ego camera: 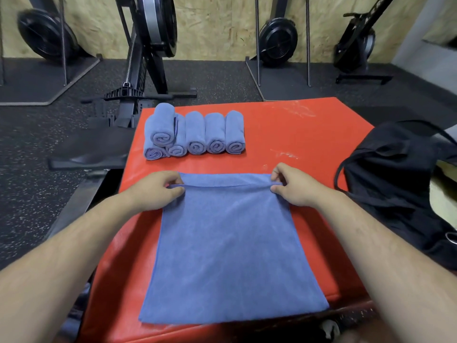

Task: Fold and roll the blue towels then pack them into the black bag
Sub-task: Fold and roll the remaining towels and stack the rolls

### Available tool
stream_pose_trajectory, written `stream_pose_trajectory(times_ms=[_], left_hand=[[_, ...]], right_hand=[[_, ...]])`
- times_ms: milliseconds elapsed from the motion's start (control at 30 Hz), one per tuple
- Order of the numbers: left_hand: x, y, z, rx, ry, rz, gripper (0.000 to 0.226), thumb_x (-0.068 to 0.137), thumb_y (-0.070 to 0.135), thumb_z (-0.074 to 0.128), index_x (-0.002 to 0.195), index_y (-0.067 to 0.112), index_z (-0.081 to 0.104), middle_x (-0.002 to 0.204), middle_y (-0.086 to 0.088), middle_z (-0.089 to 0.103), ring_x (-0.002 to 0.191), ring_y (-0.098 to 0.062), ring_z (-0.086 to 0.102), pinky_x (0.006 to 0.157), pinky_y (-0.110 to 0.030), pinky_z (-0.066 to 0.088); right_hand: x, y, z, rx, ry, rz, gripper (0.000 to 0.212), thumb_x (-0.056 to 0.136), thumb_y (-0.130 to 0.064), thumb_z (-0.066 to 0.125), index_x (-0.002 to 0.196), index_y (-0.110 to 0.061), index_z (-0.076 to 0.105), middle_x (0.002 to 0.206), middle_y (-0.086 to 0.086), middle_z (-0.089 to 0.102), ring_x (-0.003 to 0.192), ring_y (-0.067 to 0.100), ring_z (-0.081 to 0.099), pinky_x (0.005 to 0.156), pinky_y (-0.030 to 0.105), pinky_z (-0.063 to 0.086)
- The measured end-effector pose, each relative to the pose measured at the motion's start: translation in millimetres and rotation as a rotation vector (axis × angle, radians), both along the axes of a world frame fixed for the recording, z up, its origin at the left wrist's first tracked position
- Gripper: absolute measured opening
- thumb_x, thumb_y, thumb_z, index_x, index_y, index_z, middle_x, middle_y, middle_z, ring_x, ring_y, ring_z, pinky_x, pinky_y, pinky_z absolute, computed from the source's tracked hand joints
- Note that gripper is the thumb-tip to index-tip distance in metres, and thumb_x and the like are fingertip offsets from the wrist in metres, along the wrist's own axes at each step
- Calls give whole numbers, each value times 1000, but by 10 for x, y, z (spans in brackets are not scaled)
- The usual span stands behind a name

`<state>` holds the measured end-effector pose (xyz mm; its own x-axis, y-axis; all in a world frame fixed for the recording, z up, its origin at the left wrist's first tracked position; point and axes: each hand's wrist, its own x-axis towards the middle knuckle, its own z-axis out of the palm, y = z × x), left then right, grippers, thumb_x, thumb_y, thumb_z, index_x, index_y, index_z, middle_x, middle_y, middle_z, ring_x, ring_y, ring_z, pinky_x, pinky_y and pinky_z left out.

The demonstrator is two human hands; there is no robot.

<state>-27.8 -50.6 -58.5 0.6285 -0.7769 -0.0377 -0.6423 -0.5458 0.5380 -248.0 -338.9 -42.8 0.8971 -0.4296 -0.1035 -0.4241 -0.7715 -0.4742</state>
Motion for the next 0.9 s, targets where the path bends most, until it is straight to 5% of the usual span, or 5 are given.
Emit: stream_pose_trajectory(times_ms=[233,467,700,800,900], left_hand=[[36,-106,-43,-171,70,189,19,91,23,66,77,12,57,66,5,58,60,-11,47,57,-29,37],[91,-260,-160,-147,-96,279,18,91,27,64,80,14,57,77,-3,62,76,-25,57,67,-38,42],[167,-272,-282,-79,-207,151,8,90,20,70,93,13,69,93,-2,45,90,-21,47,85,-34,42],[111,-266,-244,13,-329,128,7,93,25,63,93,18,62,95,1,51,95,-25,49,80,-41,42],[68,-251,-154,-33,-285,162,7,96,22,55,92,17,53,92,0,58,89,-28,54,76,-40,42]], right_hand=[[106,-96,-70,-55,-44,-103,5,96,-27,56,93,-24,59,92,-6,63,86,19,57,70,29,36],[339,-106,-236,-155,-9,-189,10,98,-29,51,101,-20,55,94,2,63,92,29,58,73,35,42],[399,-32,-324,-175,41,-142,12,100,-25,48,104,-14,51,109,9,51,98,32,54,79,41,46],[352,3,-283,-215,-1,-124,12,102,-22,42,104,-12,49,108,8,47,103,30,46,84,44,45],[294,13,-126,-120,-122,-122,6,101,-18,44,97,-14,46,92,4,55,89,29,51,71,39,39]])
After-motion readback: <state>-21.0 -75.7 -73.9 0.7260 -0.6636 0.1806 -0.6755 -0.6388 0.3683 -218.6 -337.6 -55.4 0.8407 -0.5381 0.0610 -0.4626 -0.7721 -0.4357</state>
